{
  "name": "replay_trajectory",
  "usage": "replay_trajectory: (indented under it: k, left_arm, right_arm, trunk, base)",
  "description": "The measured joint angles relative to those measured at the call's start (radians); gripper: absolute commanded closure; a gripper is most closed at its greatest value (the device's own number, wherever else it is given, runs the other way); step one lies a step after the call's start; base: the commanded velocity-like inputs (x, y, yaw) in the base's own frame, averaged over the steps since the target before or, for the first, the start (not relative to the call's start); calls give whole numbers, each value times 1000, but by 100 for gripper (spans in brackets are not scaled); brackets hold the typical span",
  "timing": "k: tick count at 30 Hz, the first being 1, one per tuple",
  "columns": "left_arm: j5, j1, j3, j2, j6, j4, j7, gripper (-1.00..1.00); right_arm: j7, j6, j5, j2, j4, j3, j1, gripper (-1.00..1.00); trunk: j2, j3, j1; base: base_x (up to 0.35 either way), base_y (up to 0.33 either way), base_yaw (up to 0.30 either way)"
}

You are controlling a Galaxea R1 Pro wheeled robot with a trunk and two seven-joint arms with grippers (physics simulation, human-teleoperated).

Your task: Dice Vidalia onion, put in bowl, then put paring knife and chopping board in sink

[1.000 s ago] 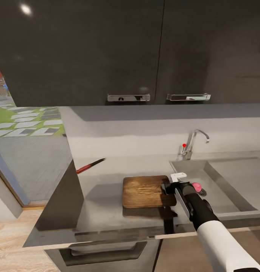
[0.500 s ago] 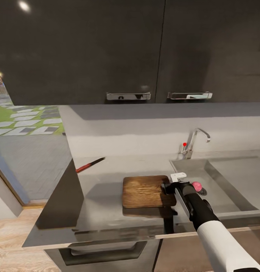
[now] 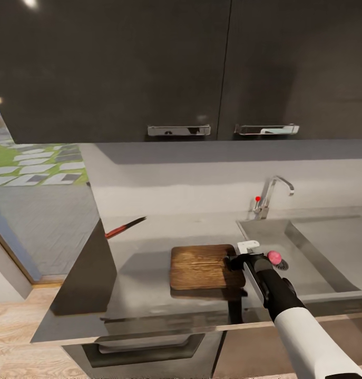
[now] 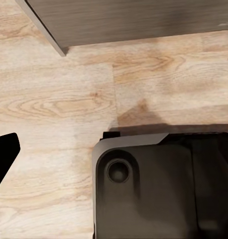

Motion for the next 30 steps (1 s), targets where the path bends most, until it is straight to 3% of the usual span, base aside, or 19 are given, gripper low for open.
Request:
replay_trajectory:
  k: [14,30]
  left_arm:
    - [0,0,0,0,0,0,0,-100]
    - [0,0,0,0,0,0,0,-100]
  right_arm:
    - [50,0,-1,-2,0,2,0,100]
    - [56,1,-6,-2,11,1,-1,100]
  trunk:
    - [0,-18,0]
    - [-1,-34,0]
  base:
    - [0,0,0]
    - [0,0,0]
